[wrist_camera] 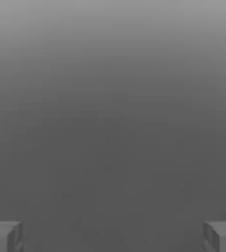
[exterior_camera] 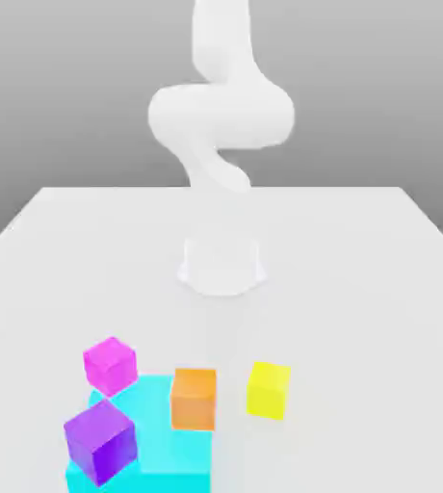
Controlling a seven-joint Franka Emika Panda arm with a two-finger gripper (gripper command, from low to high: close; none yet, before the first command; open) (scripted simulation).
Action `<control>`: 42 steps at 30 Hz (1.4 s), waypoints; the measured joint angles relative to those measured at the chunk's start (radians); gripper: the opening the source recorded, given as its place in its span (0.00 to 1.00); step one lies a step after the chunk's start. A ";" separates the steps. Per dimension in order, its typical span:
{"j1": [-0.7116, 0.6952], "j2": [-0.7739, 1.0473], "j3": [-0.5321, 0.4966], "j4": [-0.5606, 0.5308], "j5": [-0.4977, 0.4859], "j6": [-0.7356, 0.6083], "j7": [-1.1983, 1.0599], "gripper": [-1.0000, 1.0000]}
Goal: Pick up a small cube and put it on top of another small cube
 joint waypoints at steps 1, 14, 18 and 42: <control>-0.009 0.036 0.020 -0.027 -0.007 0.025 0.026 0.50; -0.079 0.508 0.190 -0.363 -0.059 0.349 0.332 0.50; -0.051 0.677 0.216 -0.483 0.001 0.473 0.388 0.50; 0.071 0.933 0.060 -0.465 -0.146 0.681 0.523 0.00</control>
